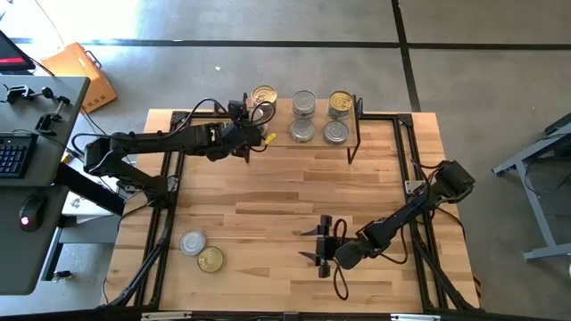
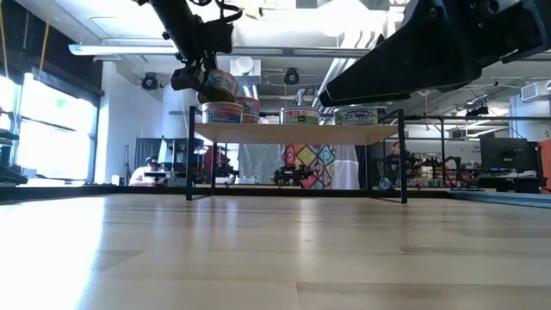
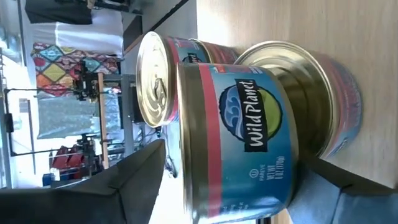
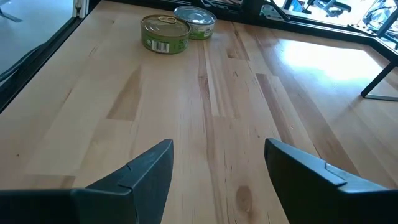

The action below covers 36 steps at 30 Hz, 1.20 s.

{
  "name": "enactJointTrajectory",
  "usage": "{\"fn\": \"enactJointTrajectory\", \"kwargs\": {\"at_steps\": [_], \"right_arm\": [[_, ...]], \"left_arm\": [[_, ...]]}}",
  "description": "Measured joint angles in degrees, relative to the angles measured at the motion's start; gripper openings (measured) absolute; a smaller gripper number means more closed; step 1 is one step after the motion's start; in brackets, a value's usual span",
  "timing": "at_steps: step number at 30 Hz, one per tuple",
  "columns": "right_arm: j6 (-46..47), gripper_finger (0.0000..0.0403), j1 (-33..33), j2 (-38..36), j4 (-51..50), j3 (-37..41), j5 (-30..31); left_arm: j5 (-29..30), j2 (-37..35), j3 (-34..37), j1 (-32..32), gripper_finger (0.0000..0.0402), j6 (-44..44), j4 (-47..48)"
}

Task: Stack canned seafood by type on shelf
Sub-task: Stack the blue pink tuna can on top of the other blue pink tuna can on the shelf

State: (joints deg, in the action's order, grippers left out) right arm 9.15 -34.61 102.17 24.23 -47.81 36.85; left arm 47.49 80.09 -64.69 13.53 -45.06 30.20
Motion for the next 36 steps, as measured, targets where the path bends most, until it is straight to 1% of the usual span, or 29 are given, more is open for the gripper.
{"fn": "enactJointTrajectory", "kwargs": {"at_steps": [3,5,10,15,20,24,27,28,36], "right_arm": [[0.0,0.0245,0.0,0.0,0.0,0.0,-0.01],[0.02,0.0245,0.02,0.0,0.0,0.0,-0.01],[0.02,0.0245,0.0,0.0,0.0,0.0,-0.01],[0.0,0.0245,0.0,0.0,0.0,0.0,-0.01],[0.02,0.0245,0.02,0.0,0.0,-0.02,-0.01],[0.02,0.0245,0.02,0.0,0.0,-0.02,-0.01],[0.02,0.0245,0.0,0.0,-0.01,-0.02,-0.02],[0.02,0.0245,0.0,0.0,-0.01,-0.02,-0.01],[0.03,0.0245,0.02,0.0,-0.13,-0.02,-0.03]], "left_arm": [[-0.45,0.0,0.0,-0.29,0.0284,0.76,-0.15],[-1.88,0.0,0.0,-0.4,0.0287,0.99,-0.13],[-4.63,0.0,0.0,-0.42,0.0288,1.41,-0.64],[-5.5,0.0,0.0,0.02,0.0288,1.49,-0.68],[-8.59,0.0,0.0,1.14,0.0292,1.55,-1.39],[-8.25,0.0,0.0,1.81,0.0304,1.66,-3.25],[-4.52,0.0,-0.04,1.89,0.0311,2.75,-5.41],[-4.17,-0.02,-0.04,1.89,0.0312,2.62,-5.42],[-5.4,-0.26,-0.04,0.7,0.0311,3.02,-3.81]]}}
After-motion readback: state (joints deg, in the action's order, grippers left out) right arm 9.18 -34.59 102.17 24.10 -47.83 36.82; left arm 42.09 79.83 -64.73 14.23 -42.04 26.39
